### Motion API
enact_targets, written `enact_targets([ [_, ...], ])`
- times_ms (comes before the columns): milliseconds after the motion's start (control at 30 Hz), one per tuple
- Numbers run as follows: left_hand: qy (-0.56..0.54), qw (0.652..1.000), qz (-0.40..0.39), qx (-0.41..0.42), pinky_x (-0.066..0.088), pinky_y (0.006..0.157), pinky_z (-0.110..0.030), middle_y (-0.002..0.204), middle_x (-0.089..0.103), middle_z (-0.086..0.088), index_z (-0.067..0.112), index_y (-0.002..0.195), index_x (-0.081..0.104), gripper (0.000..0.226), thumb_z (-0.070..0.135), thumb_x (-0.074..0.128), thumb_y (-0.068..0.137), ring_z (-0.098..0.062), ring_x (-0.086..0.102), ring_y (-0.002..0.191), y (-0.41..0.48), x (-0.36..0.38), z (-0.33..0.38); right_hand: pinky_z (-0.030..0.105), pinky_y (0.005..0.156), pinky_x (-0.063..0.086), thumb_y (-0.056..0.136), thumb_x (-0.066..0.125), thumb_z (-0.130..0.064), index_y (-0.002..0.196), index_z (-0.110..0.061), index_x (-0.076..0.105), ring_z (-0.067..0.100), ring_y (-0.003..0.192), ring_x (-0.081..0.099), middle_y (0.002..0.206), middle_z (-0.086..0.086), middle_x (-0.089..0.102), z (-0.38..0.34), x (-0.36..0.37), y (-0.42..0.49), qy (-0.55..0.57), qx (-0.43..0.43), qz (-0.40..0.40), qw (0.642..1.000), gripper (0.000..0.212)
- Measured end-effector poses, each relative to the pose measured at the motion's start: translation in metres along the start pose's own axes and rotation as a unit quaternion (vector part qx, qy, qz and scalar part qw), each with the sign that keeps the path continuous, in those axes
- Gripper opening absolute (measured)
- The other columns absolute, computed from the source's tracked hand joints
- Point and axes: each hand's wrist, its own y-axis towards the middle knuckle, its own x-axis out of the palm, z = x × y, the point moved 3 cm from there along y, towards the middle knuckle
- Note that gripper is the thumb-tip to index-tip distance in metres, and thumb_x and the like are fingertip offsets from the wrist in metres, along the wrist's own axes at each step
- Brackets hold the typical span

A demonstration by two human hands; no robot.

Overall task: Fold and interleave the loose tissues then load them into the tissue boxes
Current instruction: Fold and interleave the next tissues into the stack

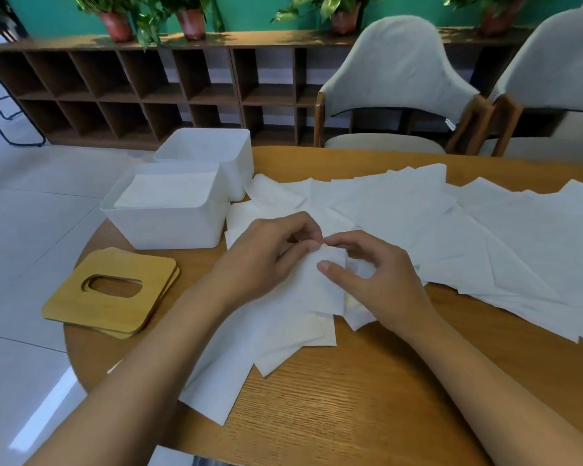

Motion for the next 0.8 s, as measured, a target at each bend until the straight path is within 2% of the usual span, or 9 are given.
enact_targets([
  [167,-0.038,0.995,0.016,-0.091,0.047,0.081,-0.008,0.1,0.073,0.022,0.035,0.11,0.074,0.016,0.041,0.071,0.096,0.004,0.065,0.103,-0.003,-0.002,-0.015,0.015,0.075,0.054,0.087,0.077,-0.022,0.099,-0.029,0.074,0.0,0.091,0.069,0.09,-0.02,0.073,0.006,-0.011,0.002,0.118,0.046,0.057,0.99,0.014],
  [267,-0.145,0.976,0.068,-0.145,0.051,0.081,-0.012,0.101,0.076,0.023,0.031,0.101,0.079,0.008,0.032,0.075,0.094,0.002,0.069,0.099,-0.008,-0.006,-0.025,0.013,0.068,0.053,0.089,0.074,-0.015,0.097,-0.021,0.073,-0.001,0.085,0.07,0.086,-0.018,0.074,0.001,-0.018,0.004,0.189,0.057,0.067,0.978,0.01],
  [333,-0.225,0.955,0.11,-0.16,0.052,0.075,-0.015,0.1,0.078,0.016,0.024,0.099,0.081,0.007,0.024,0.077,0.093,-0.001,0.071,0.09,-0.009,-0.002,-0.024,0.013,0.065,0.053,0.091,0.072,-0.014,0.105,-0.021,0.07,-0.002,0.086,0.07,0.086,-0.018,0.074,-0.003,-0.021,0.004,0.191,0.051,0.071,0.978,0.016],
  [400,-0.256,0.94,0.149,-0.169,0.049,0.066,-0.013,0.097,0.078,0.013,0.023,0.097,0.082,0.005,0.023,0.08,0.092,0.0,0.068,0.077,-0.009,0.005,-0.022,0.014,0.068,0.054,0.091,0.072,-0.016,0.124,-0.026,0.057,-0.003,0.093,0.069,0.092,-0.025,0.071,-0.004,-0.021,0.004,0.185,0.033,0.042,0.981,0.038],
  [467,-0.245,0.94,0.169,-0.168,0.052,0.065,-0.02,0.096,0.078,0.014,0.027,0.094,0.081,0.004,0.027,0.082,0.09,-0.005,0.069,0.078,-0.007,0.01,-0.021,0.016,0.073,0.056,0.089,0.074,-0.016,0.133,-0.034,0.045,-0.007,0.103,0.065,0.107,-0.04,0.062,-0.007,-0.02,0.004,0.158,0.014,0.006,0.987,0.056],
  [500,-0.24,0.941,0.174,-0.165,0.055,0.067,-0.024,0.096,0.077,0.014,0.029,0.093,0.081,0.004,0.029,0.082,0.089,-0.009,0.07,0.082,-0.005,0.011,-0.021,0.017,0.075,0.056,0.089,0.075,-0.015,0.132,-0.035,0.047,-0.007,0.107,0.062,0.113,-0.043,0.057,-0.007,-0.019,0.005,0.138,0.003,-0.007,0.99,0.055],
  [600,-0.247,0.938,0.179,-0.166,0.053,0.069,-0.027,0.096,0.076,0.017,0.03,0.096,0.08,0.007,0.032,0.082,0.09,-0.015,0.068,0.083,-0.007,0.013,-0.022,0.013,0.083,0.051,0.092,0.071,-0.012,0.11,-0.032,0.073,-0.006,0.111,0.06,0.113,-0.03,0.068,-0.004,-0.018,0.006,0.075,-0.004,-0.028,0.997,0.028],
  [700,-0.199,0.957,0.156,-0.145,0.045,0.064,-0.018,0.084,0.064,0.023,0.036,0.113,0.073,0.022,0.039,0.078,0.092,-0.007,0.056,0.072,-0.011,0.018,-0.021,0.005,0.088,0.045,0.094,0.069,-0.015,0.099,-0.039,0.077,-0.012,0.111,0.057,0.107,-0.034,0.069,0.006,-0.021,0.005,0.03,0.034,-0.004,0.999,0.026],
  [800,-0.092,0.985,0.104,-0.105,0.045,0.07,-0.02,0.096,0.059,0.017,0.04,0.128,0.058,0.042,0.044,0.077,0.09,-0.012,0.059,0.085,-0.014,0.022,-0.023,0.013,0.095,0.044,0.095,0.068,-0.016,0.099,-0.038,0.078,-0.009,0.111,0.057,0.107,-0.031,0.07,0.016,-0.035,0.006,0.003,0.06,0.033,0.998,0.024],
])
